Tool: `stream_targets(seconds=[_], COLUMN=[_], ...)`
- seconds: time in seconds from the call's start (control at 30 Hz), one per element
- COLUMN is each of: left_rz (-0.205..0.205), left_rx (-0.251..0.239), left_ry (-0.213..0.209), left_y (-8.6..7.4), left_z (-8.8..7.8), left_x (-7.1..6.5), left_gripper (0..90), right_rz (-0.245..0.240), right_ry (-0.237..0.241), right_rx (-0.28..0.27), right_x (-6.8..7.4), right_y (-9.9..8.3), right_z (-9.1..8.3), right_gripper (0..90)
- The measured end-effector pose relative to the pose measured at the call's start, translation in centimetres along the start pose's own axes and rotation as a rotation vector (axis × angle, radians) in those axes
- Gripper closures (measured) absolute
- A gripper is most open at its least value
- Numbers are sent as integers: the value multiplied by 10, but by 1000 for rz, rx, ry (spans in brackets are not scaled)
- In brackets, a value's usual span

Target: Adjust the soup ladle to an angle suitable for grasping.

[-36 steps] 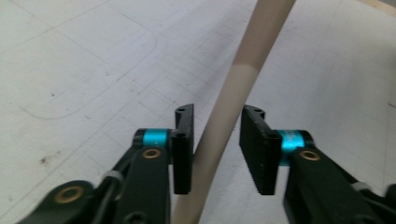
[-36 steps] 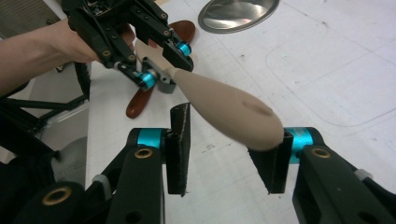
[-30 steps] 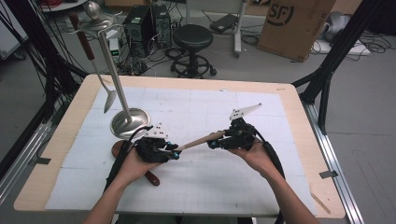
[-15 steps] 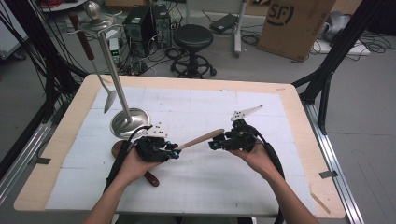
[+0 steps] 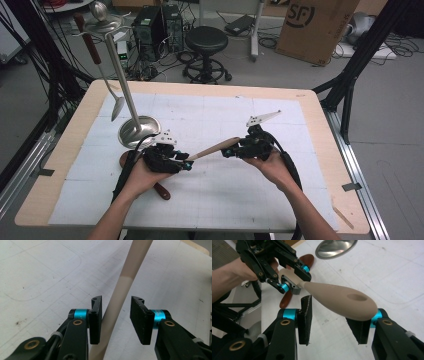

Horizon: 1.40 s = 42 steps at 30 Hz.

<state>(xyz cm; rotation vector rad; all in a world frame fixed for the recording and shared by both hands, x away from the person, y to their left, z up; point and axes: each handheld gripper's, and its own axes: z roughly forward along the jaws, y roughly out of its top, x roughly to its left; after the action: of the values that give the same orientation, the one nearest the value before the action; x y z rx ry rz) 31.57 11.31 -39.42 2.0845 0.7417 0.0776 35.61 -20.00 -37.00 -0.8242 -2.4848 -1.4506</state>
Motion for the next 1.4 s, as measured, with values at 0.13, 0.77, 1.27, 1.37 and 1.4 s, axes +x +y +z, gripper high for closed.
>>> stream_targets(seconds=[0.13,0.77,1.27,1.37,1.4], left_rz=[1,-31,13,21,12], left_rx=[-10,-90,-107,-124,-138], left_ry=[12,-74,-57,-58,-58], left_y=[1,10,20,20,20], left_z=[-2,-14,-16,-16,-16], left_x=[0,-3,-10,-12,-13], left_gripper=[637,614,713,736,750], right_rz=[13,-59,-124,-118,-110], right_ry=[3,132,128,73,63], right_rx=[-12,-58,-105,-96,-86], right_x=[2,20,39,40,40], right_y=[5,45,72,71,70], right_z=[1,-6,-7,-5,-4], right_gripper=[568,677,671,598,582])
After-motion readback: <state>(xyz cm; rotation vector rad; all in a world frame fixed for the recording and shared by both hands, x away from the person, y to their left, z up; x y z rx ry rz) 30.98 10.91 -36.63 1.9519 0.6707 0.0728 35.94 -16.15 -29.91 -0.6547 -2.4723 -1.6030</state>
